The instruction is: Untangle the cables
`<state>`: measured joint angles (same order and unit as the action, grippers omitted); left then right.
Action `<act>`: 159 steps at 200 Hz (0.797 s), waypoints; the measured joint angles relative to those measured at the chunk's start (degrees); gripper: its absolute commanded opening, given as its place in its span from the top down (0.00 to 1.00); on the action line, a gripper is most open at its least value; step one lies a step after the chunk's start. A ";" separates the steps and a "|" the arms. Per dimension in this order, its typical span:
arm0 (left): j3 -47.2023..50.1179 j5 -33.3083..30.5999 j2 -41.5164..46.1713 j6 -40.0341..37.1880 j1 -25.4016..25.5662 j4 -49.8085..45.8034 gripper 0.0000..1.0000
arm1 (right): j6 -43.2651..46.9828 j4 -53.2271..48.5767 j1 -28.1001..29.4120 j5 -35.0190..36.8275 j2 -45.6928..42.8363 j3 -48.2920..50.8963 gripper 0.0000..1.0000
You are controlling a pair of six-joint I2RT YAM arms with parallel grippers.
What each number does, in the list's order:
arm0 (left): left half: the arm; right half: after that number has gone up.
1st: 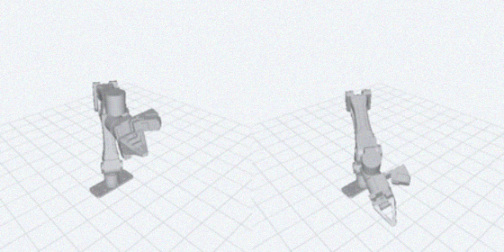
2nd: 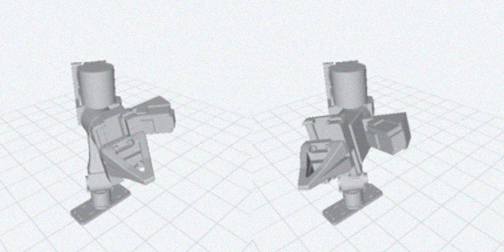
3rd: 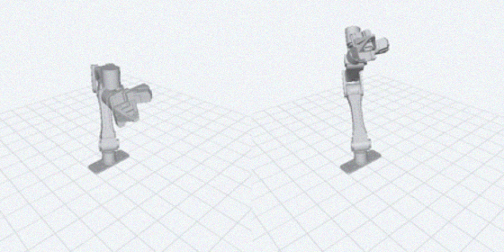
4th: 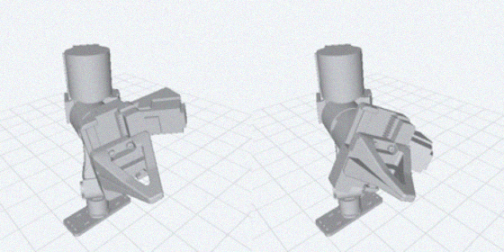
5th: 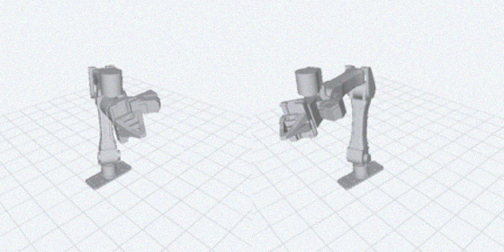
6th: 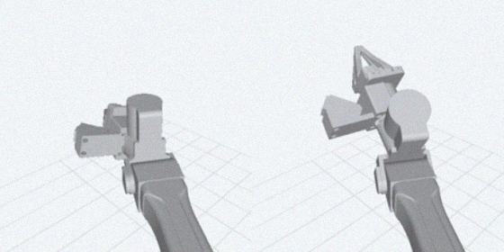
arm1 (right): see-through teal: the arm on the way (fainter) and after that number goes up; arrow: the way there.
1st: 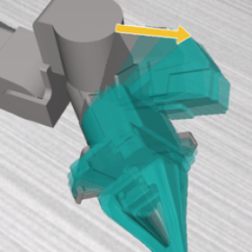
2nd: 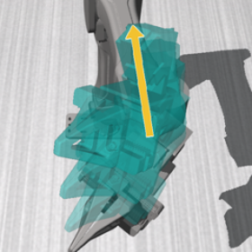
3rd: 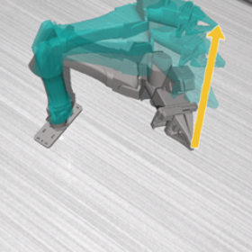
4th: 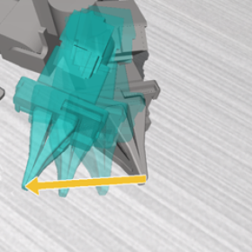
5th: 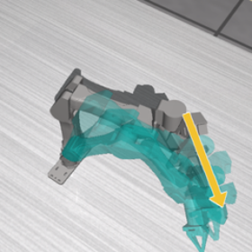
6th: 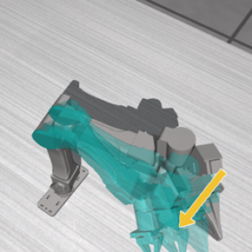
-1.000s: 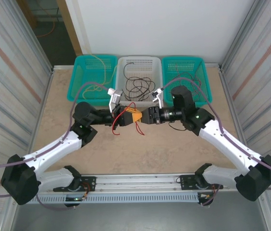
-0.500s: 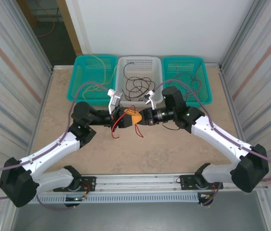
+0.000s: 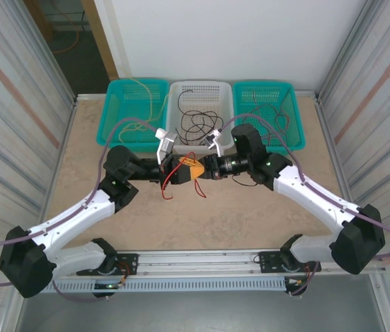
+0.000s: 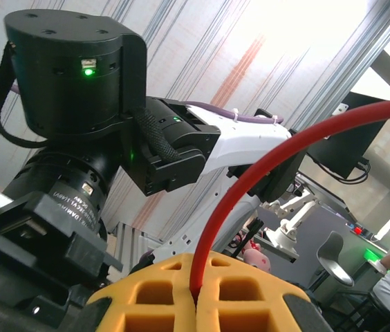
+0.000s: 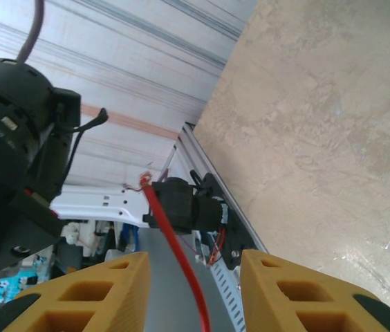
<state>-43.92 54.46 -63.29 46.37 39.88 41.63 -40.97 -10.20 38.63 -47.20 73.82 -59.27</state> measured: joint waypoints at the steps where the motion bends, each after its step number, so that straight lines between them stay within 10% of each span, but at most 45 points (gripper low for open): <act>1: -0.02 0.00 0.00 -0.02 0.00 -0.04 1.00 | 0.00 0.00 0.00 0.00 0.04 0.00 0.66; 56: -0.74 -0.02 0.00 -0.98 0.00 -1.68 1.00 | -0.74 0.72 -0.81 0.85 0.94 0.02 1.00; 104: -0.87 -2.45 1.62 -4.31 0.00 -6.62 1.00 | -2.16 1.75 -5.60 2.64 -0.24 1.07 1.00; 159: 7.89 -35.26 17.64 -14.12 0.68 -19.10 1.00 | -11.78 3.65 -22.36 5.09 -5.90 5.62 1.00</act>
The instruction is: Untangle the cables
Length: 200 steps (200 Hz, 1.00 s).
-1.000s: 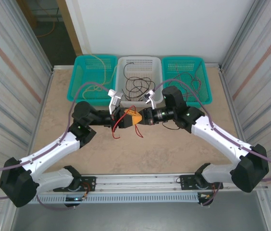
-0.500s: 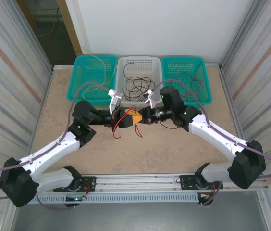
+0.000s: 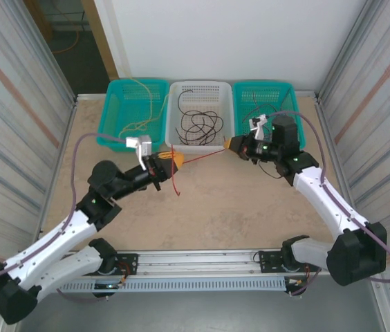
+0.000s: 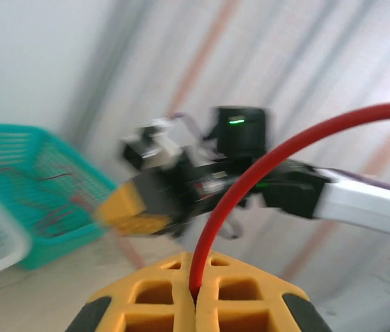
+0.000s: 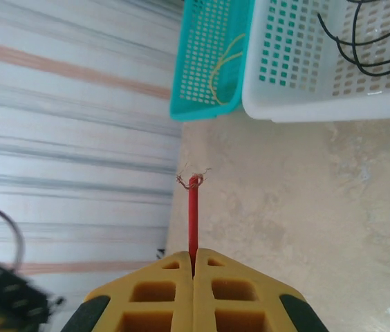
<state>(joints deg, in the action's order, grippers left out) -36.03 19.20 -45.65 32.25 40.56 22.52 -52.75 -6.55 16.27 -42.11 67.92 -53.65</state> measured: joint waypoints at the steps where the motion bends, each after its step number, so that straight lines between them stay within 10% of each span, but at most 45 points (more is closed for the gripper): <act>1: 0.37 -0.66 0.28 0.00 -0.04 -0.22 1.00 | -0.42 0.13 -0.22 0.02 -0.13 0.04 1.00; 152: 2.86 -16.13 -2.23 2.47 -2.25 -15.39 1.00 | -2.95 -4.39 -9.22 10.38 0.92 -18.14 1.00; 181: -1.57 -16.98 -3.39 2.47 -2.36 -21.29 1.00 | 1.99 -5.90 -3.61 9.29 3.28 -21.53 0.56; 200: -4.92 -17.59 -4.72 2.49 -2.91 -24.72 1.00 | 8.48 -10.16 5.25 10.95 5.22 -23.15 0.46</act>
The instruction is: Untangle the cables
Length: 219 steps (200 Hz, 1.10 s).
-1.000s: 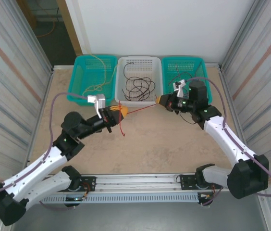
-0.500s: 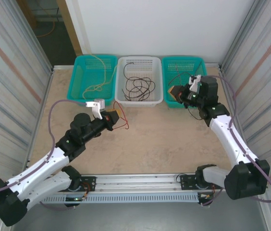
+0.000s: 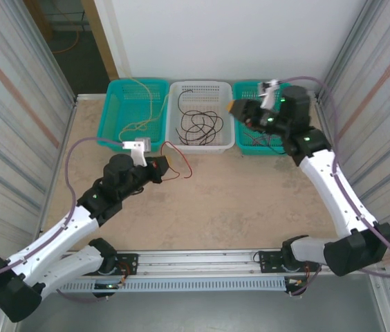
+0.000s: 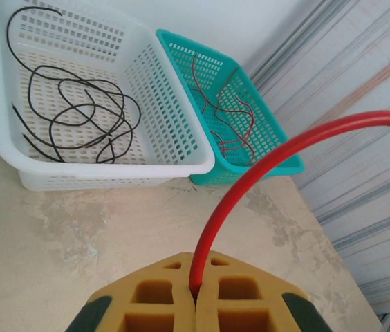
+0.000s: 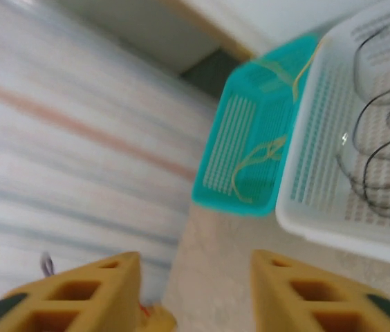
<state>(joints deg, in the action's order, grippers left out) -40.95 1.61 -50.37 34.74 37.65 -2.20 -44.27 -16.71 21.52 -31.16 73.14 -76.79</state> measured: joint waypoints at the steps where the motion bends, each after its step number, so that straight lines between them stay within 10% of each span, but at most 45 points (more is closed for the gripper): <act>1: -0.22 -0.02 -0.07 0.00 -0.07 -0.22 1.00 | 0.33 -0.22 0.68 0.02 0.11 -0.09 0.46; 37: -3.21 -0.37 -2.01 0.02 -0.81 -4.50 1.00 | 9.01 -4.17 14.03 0.17 1.36 0.92 0.41; 111: -3.96 0.15 -2.34 0.04 -2.36 -7.45 1.00 | 12.09 -2.12 17.29 -3.61 -0.13 7.17 0.35; 160: -4.07 0.26 -2.34 0.02 -2.36 -8.09 1.00 | 13.77 -3.15 19.50 -2.75 1.75 7.06 0.79; 219: -4.07 0.55 -2.34 -0.02 -2.62 -8.31 1.00 | 15.08 -4.00 19.45 1.79 1.09 6.16 1.00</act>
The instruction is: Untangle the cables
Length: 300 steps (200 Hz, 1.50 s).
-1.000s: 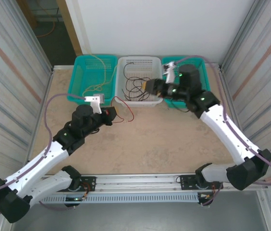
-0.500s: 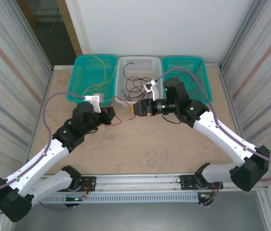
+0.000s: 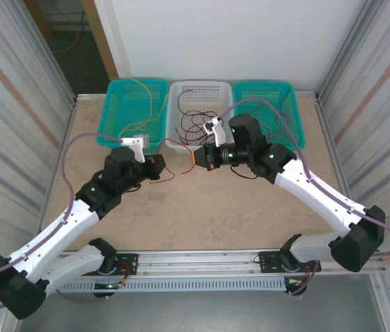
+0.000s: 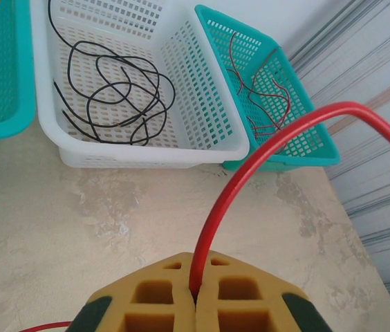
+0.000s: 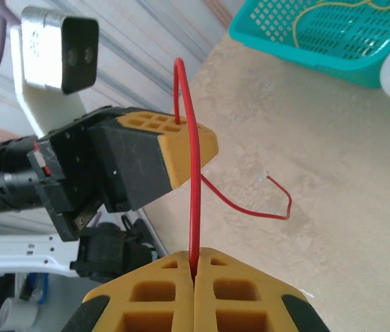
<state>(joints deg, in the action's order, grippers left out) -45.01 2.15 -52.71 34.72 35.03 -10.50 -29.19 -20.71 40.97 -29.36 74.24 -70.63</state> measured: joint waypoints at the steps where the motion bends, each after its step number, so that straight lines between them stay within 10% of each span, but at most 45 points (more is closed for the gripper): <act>1: 0.00 0.04 0.00 0.00 -0.02 0.00 1.00 | 0.04 -0.04 0.00 0.07 0.00 -0.04 1.00; 39: 0.02 1.38 -0.02 -0.57 -0.11 0.04 1.00 | 0.33 -2.89 -2.34 4.44 -0.13 -4.04 1.00; 64: -0.31 4.50 -1.11 -1.92 -0.07 0.50 0.51 | 0.96 -5.01 -6.91 6.99 -0.13 -9.57 1.00; 86: -0.37 5.11 -1.92 -2.08 -0.13 0.13 0.36 | 1.49 -6.34 -12.28 9.60 -0.13 -15.37 1.00; 181: -0.37 1.16 3.89 -1.92 -2.43 -2.78 0.33 | 1.38 -7.28 -36.87 19.12 14.49 -29.11 1.00; 221: -0.35 0.68 6.43 -1.70 -4.00 -5.27 0.31 | 1.14 -9.46 -39.60 20.96 25.00 -28.61 0.54; 300: -2.47 -4.55 6.19 -1.92 -4.33 -11.32 0.20 | 1.20 -8.90 -39.82 23.19 12.48 -13.51 0.39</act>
<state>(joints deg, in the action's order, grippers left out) -47.48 -2.39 -46.52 32.80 30.70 -21.82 -27.99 -29.61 1.15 -6.17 86.72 -84.14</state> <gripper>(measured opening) 0.762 0.578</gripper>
